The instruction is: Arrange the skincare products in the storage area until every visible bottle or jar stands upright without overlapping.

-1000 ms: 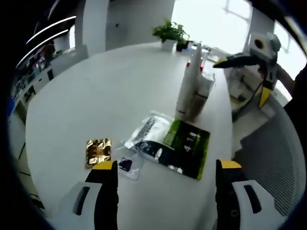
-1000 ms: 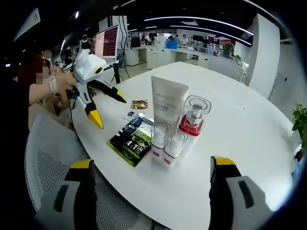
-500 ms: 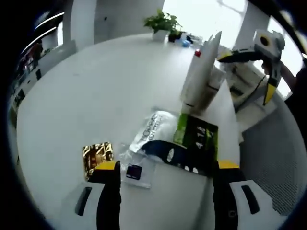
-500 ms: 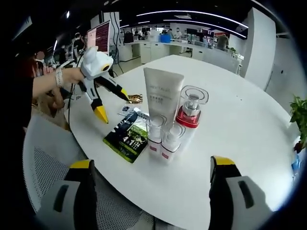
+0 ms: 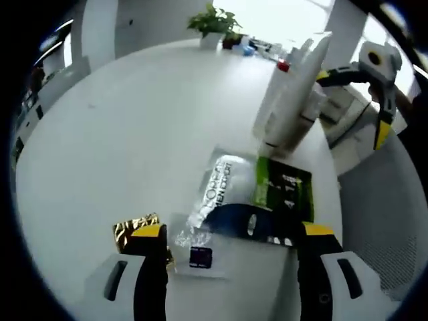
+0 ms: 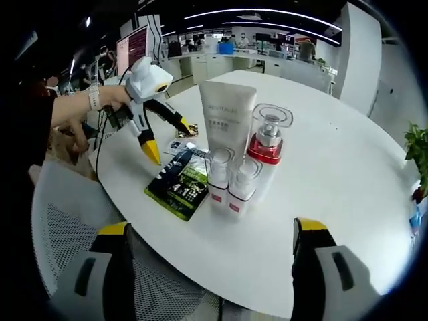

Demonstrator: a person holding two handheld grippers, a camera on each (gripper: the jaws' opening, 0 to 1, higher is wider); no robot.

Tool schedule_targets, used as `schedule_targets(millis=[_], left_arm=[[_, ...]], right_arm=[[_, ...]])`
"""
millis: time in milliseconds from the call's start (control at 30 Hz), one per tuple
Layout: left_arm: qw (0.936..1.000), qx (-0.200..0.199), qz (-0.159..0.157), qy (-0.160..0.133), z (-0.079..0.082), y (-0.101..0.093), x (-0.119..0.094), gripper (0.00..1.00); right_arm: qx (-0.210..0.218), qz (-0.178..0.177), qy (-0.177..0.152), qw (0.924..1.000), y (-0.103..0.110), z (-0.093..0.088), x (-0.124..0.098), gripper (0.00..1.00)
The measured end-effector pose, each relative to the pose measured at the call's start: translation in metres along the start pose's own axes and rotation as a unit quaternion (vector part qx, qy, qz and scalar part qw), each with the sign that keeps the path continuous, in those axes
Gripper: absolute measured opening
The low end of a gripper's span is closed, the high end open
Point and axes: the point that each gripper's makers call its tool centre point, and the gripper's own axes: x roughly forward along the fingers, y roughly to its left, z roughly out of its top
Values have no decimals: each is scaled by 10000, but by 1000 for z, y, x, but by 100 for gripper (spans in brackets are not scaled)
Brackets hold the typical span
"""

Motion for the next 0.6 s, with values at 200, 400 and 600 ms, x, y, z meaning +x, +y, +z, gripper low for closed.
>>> schedule_targets(millis=[200,400,600], left_arm=[[9995,141,-79,289,-10,0,3,76],[9993,156,50,331,-13,8,-1,70],[9973,422,293,520,-20,13,-3,61]], right_arm=[[31,-19,55,10000,-1,-4,0,100],[26,19,95,9999,2,-5,3,100],[91,43,10,9999,3,-1,5,100]])
